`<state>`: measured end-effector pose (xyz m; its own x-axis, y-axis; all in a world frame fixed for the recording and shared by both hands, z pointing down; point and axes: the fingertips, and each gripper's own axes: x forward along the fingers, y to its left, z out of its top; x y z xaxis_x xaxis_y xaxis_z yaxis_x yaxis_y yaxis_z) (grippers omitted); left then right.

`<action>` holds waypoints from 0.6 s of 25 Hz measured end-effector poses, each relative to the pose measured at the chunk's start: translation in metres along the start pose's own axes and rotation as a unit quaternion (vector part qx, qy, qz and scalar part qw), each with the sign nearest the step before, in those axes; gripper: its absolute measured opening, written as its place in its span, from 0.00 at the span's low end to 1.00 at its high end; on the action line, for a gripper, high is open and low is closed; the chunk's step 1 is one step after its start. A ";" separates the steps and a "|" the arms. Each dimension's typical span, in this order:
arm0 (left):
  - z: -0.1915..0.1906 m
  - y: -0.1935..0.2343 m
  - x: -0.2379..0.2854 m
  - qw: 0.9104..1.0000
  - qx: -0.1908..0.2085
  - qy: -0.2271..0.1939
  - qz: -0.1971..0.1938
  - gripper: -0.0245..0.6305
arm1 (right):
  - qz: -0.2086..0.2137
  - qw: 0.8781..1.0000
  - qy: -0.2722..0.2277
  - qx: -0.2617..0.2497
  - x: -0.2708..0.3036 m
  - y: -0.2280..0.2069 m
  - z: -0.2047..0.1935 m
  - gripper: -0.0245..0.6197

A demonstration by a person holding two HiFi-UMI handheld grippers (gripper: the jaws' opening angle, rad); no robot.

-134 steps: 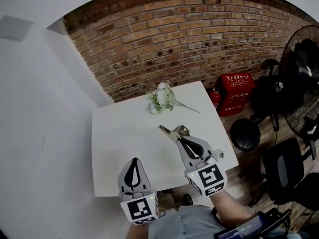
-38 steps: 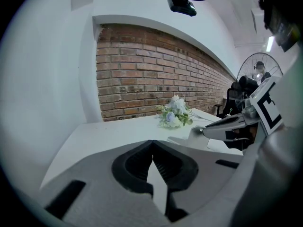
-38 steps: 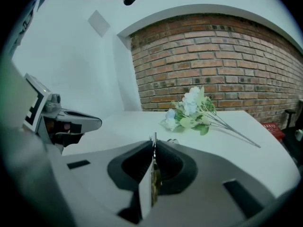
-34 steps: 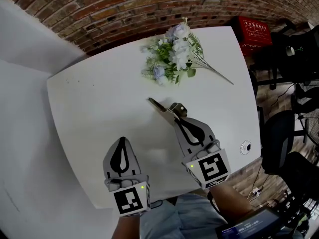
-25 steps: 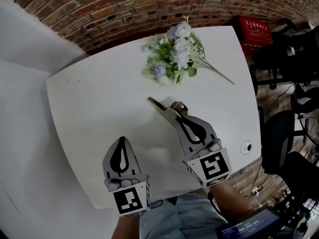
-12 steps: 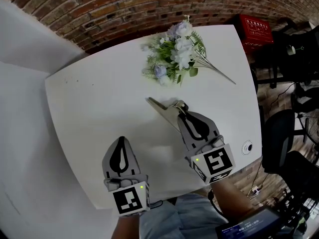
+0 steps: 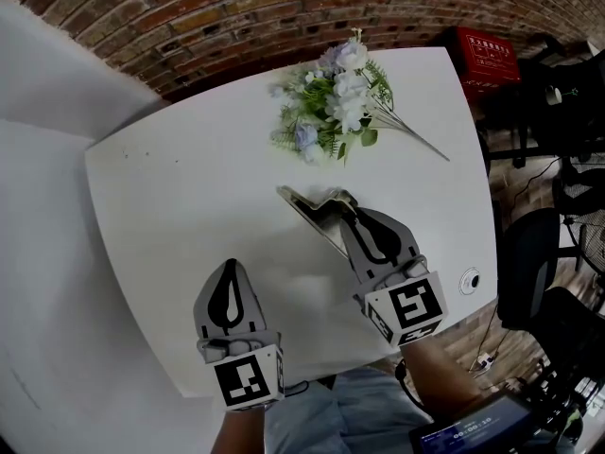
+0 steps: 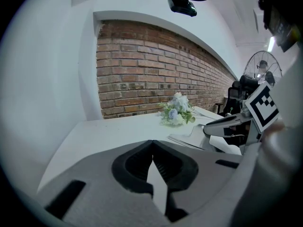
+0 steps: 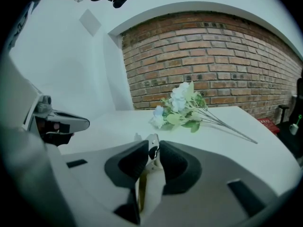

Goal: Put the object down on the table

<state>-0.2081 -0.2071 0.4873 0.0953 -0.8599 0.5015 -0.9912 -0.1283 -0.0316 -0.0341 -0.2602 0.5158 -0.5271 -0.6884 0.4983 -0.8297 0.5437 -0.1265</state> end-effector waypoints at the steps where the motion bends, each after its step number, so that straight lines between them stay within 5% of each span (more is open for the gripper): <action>1: 0.000 0.000 0.000 1.000 0.000 -0.001 0.000 0.05 | -0.002 1.000 0.001 0.002 0.000 -0.001 -0.001 0.17; 15: 0.006 -0.003 -0.003 1.000 0.003 -0.008 0.002 0.05 | -0.005 1.000 0.001 0.000 -0.002 -0.006 -0.002 0.20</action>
<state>-0.2045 -0.2067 0.4807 0.0936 -0.8677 0.4882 -0.9910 -0.1284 -0.0382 -0.0272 -0.2613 0.5170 -0.5188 -0.6926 0.5011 -0.8347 0.5370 -0.1220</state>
